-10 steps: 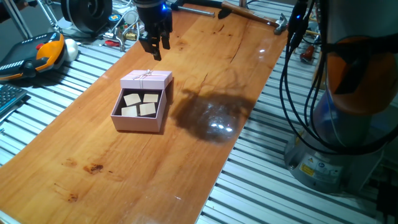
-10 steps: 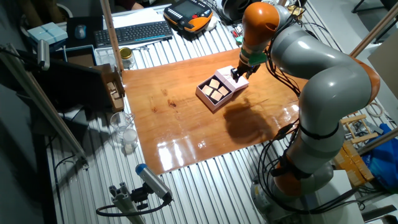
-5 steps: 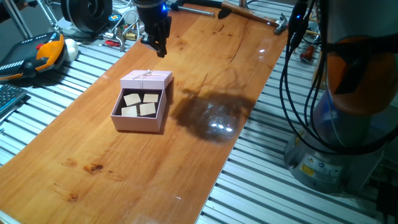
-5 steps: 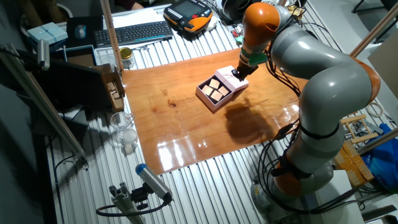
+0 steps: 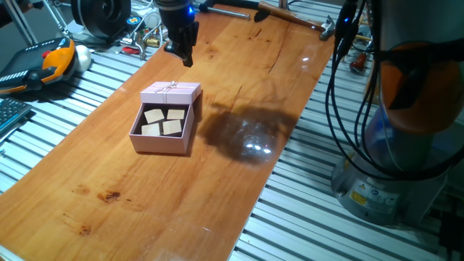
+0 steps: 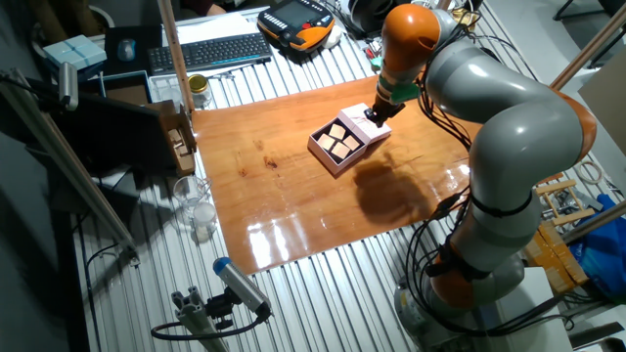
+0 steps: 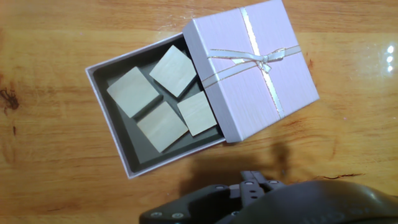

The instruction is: Slide the outer casing onto the gift box

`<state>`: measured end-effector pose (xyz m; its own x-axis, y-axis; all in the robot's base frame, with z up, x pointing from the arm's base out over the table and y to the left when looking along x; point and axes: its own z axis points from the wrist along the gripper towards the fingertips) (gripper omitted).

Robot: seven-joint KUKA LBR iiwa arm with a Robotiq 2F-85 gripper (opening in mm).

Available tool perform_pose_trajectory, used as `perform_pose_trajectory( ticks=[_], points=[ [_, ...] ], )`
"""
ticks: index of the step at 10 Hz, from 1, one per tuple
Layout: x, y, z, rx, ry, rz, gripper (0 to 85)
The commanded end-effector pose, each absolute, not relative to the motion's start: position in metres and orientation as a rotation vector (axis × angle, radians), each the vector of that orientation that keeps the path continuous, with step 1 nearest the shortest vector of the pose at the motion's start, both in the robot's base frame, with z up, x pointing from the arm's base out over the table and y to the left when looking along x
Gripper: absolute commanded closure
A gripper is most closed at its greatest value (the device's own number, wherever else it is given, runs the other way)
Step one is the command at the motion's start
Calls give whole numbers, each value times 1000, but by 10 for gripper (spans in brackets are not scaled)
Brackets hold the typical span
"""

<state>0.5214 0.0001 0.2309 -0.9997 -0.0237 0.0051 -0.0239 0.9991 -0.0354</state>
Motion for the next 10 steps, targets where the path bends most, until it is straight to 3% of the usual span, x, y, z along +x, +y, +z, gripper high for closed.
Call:
perform_pose_trajectory(
  ticks=[1,10],
  points=[
    [522,0,229,37,-3138,53,850],
    [535,-12,211,54,-3152,12,850]
  ],
)
